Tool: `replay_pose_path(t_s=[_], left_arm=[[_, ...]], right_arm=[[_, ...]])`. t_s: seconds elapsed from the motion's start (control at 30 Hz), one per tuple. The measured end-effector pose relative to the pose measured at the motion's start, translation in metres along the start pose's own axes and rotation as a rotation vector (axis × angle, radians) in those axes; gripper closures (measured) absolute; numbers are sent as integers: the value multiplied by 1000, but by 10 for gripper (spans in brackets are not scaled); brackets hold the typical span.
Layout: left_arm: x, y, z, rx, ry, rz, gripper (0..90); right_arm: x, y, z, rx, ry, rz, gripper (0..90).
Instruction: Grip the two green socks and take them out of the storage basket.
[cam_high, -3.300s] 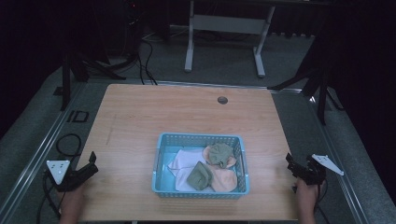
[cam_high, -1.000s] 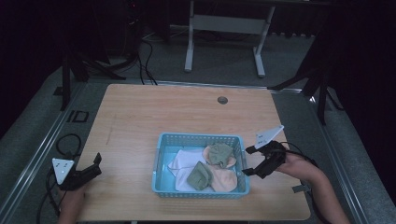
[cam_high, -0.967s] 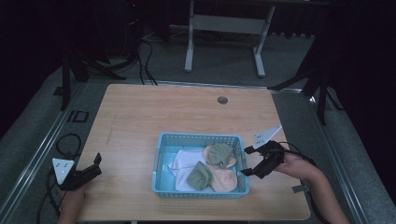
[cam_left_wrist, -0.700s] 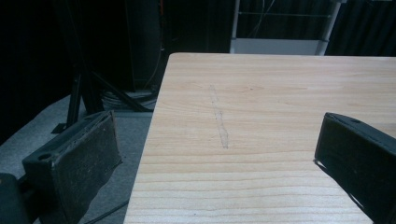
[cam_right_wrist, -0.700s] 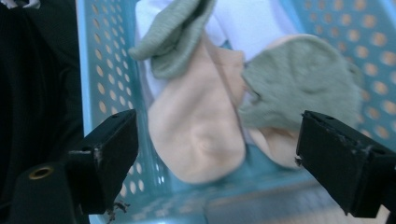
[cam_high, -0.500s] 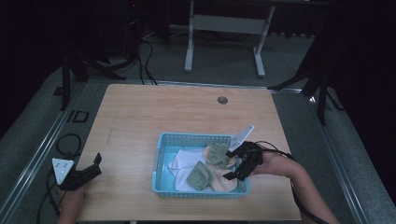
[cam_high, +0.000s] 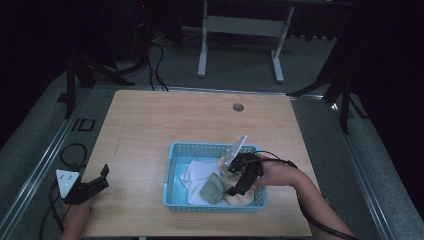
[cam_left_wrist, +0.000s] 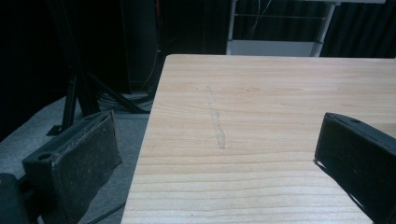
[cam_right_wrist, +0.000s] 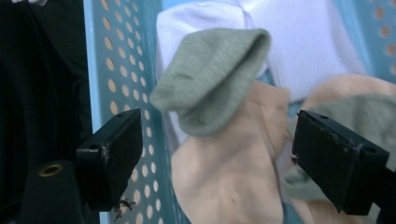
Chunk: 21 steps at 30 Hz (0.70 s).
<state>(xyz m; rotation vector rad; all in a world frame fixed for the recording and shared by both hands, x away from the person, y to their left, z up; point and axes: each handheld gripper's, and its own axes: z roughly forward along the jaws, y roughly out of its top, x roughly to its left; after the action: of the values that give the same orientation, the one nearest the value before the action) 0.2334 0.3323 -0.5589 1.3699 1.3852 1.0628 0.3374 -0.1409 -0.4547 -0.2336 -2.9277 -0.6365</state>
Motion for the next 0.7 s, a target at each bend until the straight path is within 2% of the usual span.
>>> replay_pose_path(t_s=[0.1,0.27,0.47,0.67,0.7], left_arm=[[0,0,0,-1,-1,2,4],[-1,0,0,-1,-2,5,4],[-1,0,0,0,-3,2,4],[0,0,0,1,-4,1,4],[0,0,1,0,-4,1,4]], right_arm=[[0,7,7,22,16,-2,184],[-1,17,17,57,6,-2,199],[-8,28,27,84,12,27,224],[-9,31,34,105,25,31,257],[-7,32,38,123,29,24,355]])
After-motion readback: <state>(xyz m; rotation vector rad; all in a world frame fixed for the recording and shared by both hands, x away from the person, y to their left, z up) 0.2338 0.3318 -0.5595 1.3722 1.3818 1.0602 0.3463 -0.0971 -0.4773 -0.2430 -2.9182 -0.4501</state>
